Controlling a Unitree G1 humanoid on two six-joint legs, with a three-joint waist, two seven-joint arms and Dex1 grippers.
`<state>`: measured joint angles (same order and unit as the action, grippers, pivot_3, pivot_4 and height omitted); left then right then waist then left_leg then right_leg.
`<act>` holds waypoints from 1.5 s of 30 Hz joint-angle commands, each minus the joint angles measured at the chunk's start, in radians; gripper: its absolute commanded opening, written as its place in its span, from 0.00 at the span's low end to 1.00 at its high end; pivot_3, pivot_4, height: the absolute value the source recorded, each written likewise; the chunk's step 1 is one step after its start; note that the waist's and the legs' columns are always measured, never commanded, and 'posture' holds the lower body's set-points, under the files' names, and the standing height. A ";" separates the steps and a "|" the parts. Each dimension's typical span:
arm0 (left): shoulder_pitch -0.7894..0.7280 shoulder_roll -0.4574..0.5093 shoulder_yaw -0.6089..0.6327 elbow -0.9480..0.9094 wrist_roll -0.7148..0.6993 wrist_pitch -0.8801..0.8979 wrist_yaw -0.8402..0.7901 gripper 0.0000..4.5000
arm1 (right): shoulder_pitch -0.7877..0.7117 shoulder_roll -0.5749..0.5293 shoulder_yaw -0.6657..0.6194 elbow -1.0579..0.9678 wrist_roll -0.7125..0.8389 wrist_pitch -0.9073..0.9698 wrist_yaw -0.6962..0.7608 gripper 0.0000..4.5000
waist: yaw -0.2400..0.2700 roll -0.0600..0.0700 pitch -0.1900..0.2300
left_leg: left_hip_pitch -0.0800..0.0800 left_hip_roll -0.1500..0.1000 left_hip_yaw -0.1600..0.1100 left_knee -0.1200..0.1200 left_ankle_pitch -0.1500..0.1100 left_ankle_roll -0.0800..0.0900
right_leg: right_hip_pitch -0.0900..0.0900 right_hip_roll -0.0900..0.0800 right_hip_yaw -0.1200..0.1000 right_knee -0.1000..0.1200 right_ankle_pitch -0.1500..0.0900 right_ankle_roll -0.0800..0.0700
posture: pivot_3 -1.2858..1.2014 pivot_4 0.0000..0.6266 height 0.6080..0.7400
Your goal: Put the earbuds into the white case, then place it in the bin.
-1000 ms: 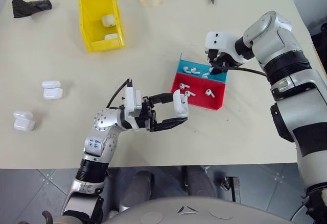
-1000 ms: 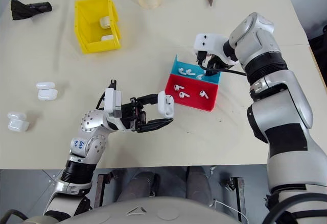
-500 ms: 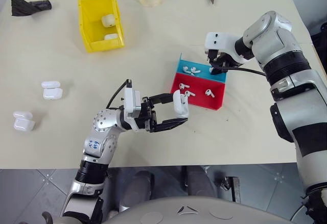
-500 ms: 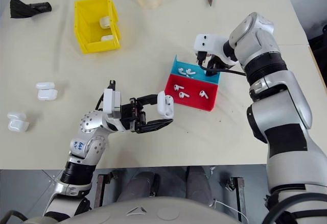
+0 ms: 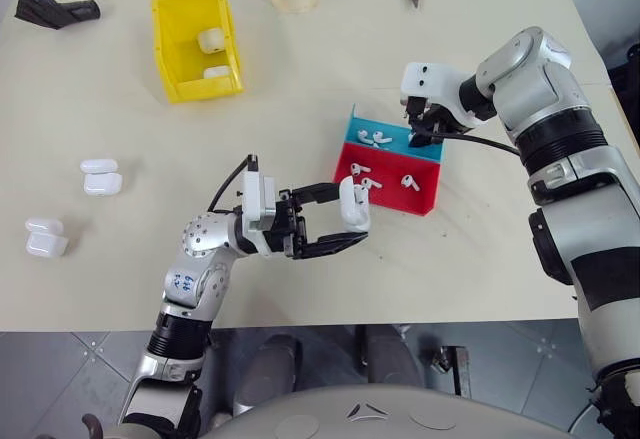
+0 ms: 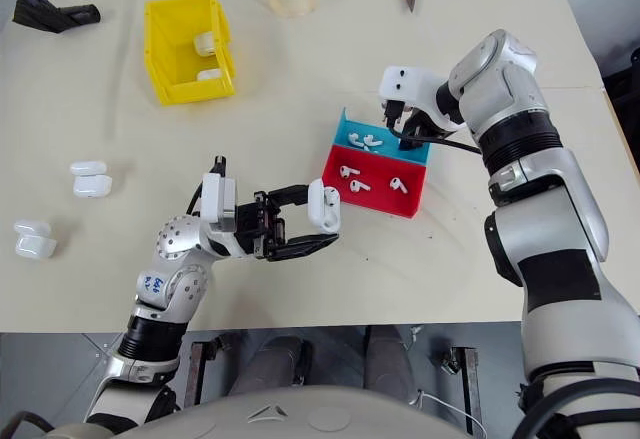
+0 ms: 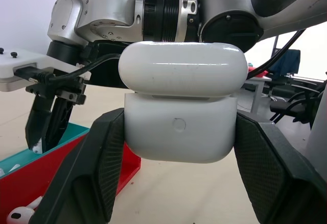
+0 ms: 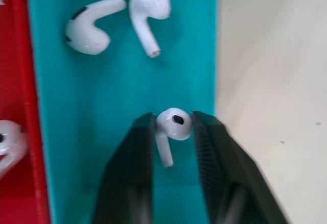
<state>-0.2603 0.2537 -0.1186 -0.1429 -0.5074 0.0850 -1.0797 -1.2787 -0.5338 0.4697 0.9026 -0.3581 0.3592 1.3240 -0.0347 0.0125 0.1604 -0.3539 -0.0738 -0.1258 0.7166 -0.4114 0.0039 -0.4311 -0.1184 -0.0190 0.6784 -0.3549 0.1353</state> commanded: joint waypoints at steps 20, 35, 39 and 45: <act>-0.115 -0.010 0.061 0.071 -0.108 0.039 -0.038 0.62 | 0.274 -0.176 -0.515 -0.692 0.425 0.389 -0.037 0.12 | 0.009 -0.001 0.000 | -0.002 -0.001 0.000 0.001 0.000 0.000 | -0.001 -0.001 0.000 0.001 0.000 0.000 | 0.52 0.24 1.00; -0.214 -0.033 0.044 0.161 -0.086 0.084 -0.072 0.62 | 0.870 0.332 -0.961 -1.491 1.106 0.579 -0.508 0.12 | 0.008 -0.001 0.000 | 0.000 -0.002 -0.001 0.003 0.000 0.001 | -0.001 0.000 0.002 0.005 0.000 -0.001 | 0.52 0.24 1.00; -0.225 -0.038 0.045 0.154 -0.094 0.116 -0.058 0.62 | 0.911 0.403 -0.960 -1.565 1.240 0.554 -0.649 0.12 | 0.007 -0.001 0.000 | 0.001 -0.003 -0.002 0.002 0.000 0.001 | 0.000 0.000 0.002 0.005 0.001 -0.001 | 0.52 0.24 1.00; -0.258 -0.052 0.058 0.171 -0.104 0.146 -0.046 0.62 | 0.993 0.417 -0.875 -1.655 1.402 0.505 -0.759 0.12 | 0.006 0.000 -0.001 | 0.002 -0.003 -0.002 0.001 0.000 0.001 | 0.000 0.000 0.002 0.005 0.001 -0.001 | 0.52 0.24 1.00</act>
<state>-0.5067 0.2102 -0.0702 0.0432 -0.5900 0.2294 -1.1307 -0.2915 -0.1087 -0.4221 -0.7033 0.9948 0.8940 0.5878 -0.0285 0.0121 0.1598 -0.3520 -0.0765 -0.1283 0.7177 -0.4118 0.0048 -0.4306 -0.1179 -0.0170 0.6837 -0.3542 0.1342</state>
